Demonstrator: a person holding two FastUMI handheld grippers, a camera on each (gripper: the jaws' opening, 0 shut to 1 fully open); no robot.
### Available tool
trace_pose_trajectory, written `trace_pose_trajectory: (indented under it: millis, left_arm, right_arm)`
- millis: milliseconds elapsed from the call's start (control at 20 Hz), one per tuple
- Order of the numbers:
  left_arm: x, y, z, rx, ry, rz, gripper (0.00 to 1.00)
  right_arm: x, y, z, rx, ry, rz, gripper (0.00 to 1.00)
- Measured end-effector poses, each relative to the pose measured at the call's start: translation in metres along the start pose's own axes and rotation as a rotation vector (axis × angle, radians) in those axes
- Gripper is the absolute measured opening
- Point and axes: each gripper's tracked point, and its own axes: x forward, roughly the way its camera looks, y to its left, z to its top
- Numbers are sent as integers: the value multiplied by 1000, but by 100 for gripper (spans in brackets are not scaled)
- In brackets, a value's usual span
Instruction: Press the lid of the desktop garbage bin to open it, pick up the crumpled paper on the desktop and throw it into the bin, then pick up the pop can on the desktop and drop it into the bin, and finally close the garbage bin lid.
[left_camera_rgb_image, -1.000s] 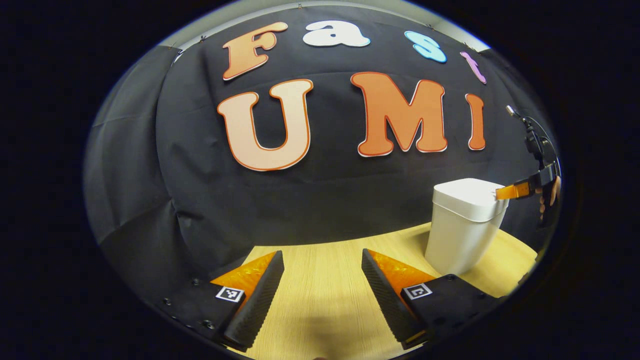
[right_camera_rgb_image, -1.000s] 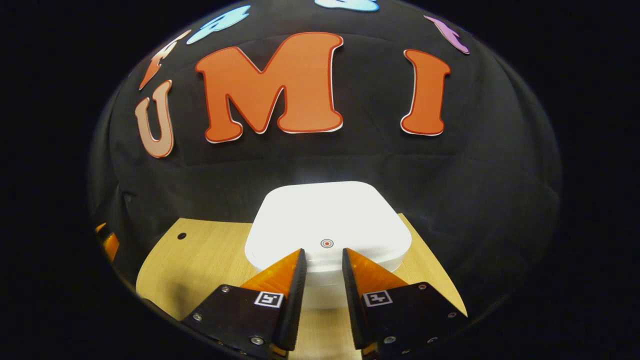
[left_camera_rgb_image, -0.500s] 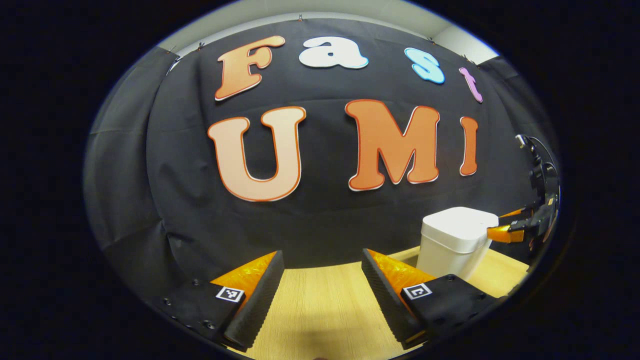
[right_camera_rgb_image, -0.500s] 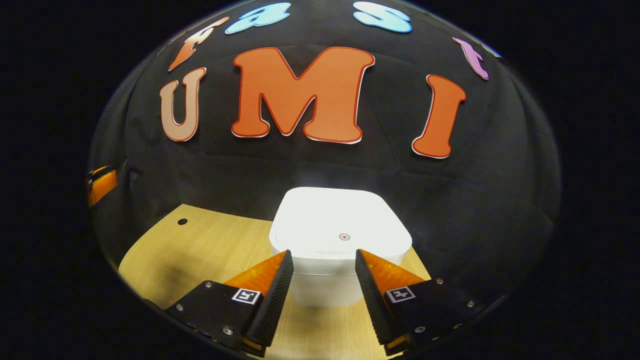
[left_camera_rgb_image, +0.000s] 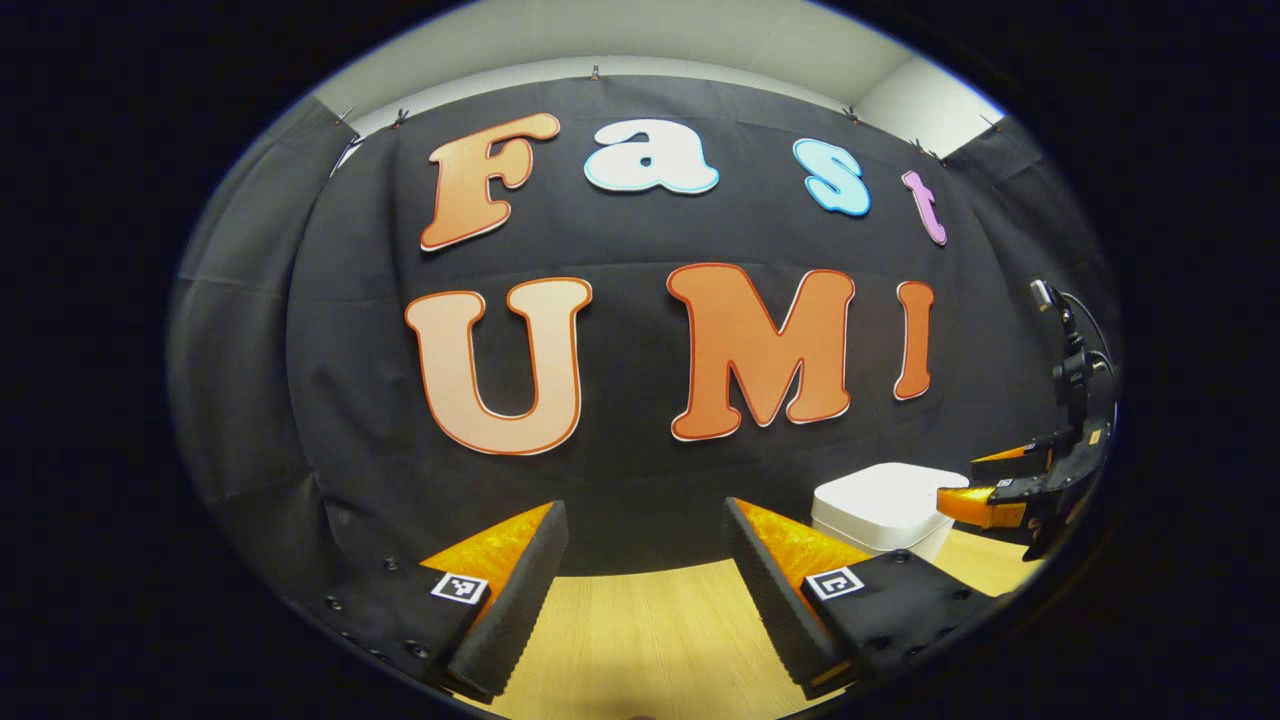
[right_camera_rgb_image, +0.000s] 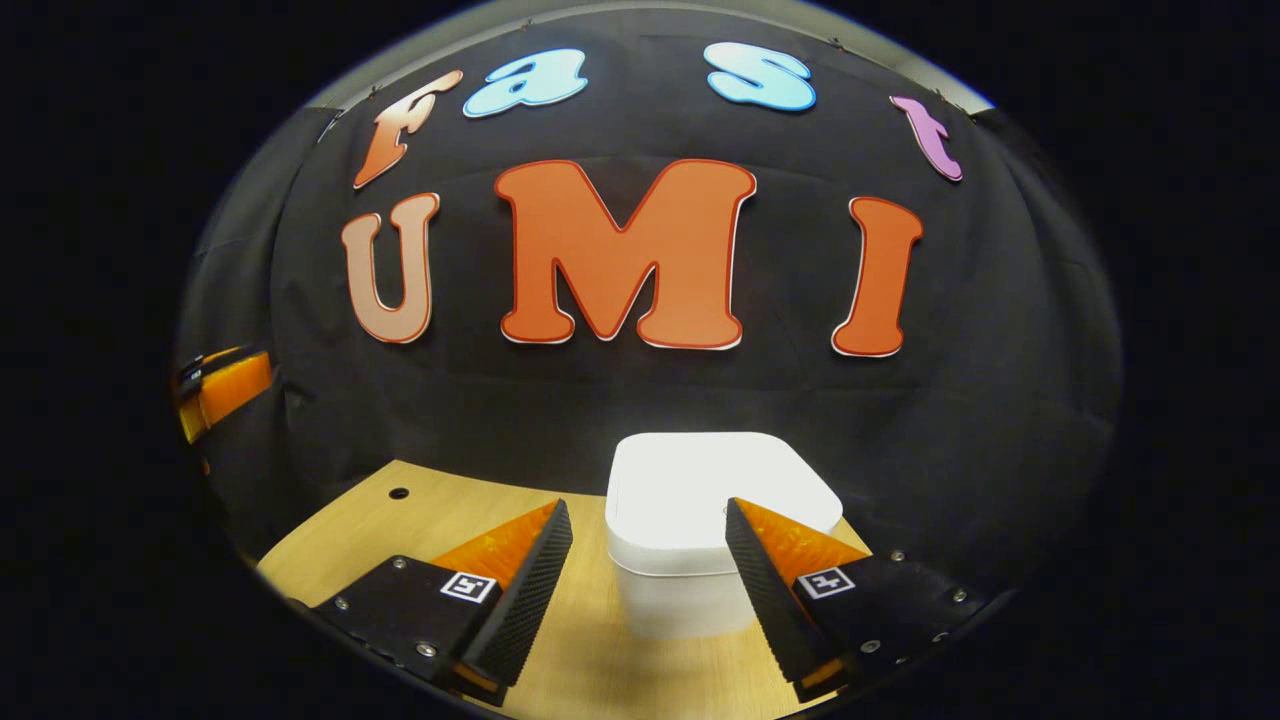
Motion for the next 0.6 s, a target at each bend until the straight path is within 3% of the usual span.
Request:
trace_pose_trajectory:
  millis: [250, 600]
  left_arm:
    - [-7, 4, -14, 45, 0, 30, 100]
    - [-11, 16, -35, 8, 42, 74, 100]
  right_arm:
    - [3, 21, -7, -7, -5, 22, 94]
    - [10, 52, -5, -40, -28, 71, 94]
